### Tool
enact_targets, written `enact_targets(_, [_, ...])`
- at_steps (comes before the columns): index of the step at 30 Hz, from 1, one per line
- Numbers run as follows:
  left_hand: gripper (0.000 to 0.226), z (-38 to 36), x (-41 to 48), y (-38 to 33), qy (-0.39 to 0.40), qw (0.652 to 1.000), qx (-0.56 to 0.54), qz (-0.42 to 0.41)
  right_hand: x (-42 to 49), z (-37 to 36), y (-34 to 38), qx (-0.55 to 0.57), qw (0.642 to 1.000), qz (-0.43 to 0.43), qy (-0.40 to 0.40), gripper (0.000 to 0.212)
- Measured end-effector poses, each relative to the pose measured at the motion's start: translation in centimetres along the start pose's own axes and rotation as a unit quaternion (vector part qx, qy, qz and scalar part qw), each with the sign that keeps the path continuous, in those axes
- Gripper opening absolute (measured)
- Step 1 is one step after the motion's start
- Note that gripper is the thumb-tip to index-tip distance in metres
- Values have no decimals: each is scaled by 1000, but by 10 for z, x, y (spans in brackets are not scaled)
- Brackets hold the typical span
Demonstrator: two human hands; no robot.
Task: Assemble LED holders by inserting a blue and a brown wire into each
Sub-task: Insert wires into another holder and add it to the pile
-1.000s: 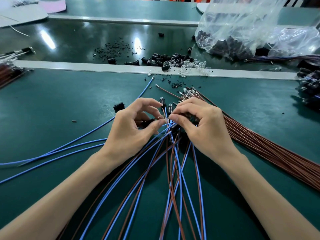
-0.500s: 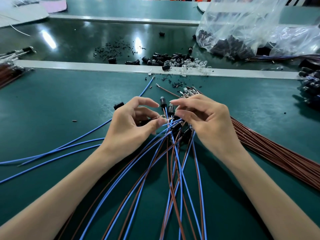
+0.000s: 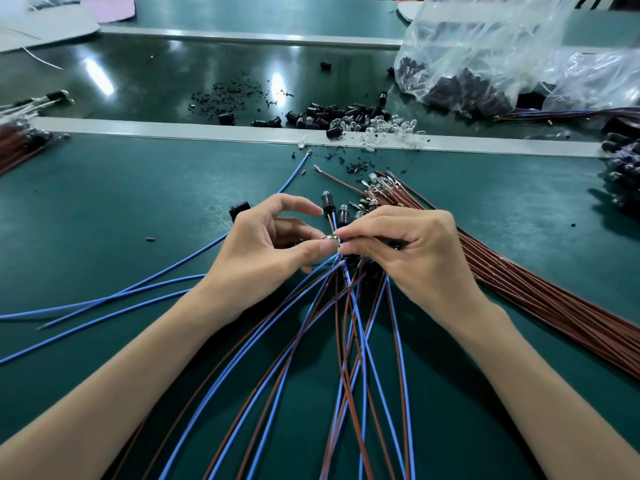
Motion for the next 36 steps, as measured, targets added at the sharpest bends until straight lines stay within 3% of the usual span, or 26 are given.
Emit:
enact_targets(13, [56, 1, 4, 4, 34, 995, -50, 74, -6, 1, 27, -140, 975, 168, -40, 16])
enact_targets(15, [51, 2, 4, 6, 34, 995, -48, 78, -6, 0, 31, -155, 970, 182, -40, 13])
enact_targets(25, [43, 2, 4, 7, 33, 994, -66, 86, -8, -4, 38, -187, 958, 218, -18, 7])
enact_targets(36, [43, -4, 3, 7, 68, 989, -90, 94, -8, -2, 39, -140, 966, 215, -28, 4])
Point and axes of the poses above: each hand's wrist, its own x-axis towards the middle knuckle, its own z-axis out of the back of the hand, y = z × x, the point moved 9 cm from there along x, towards the middle knuckle, and after that the axes turned 6 degrees about -x, right-handed, at the moved point
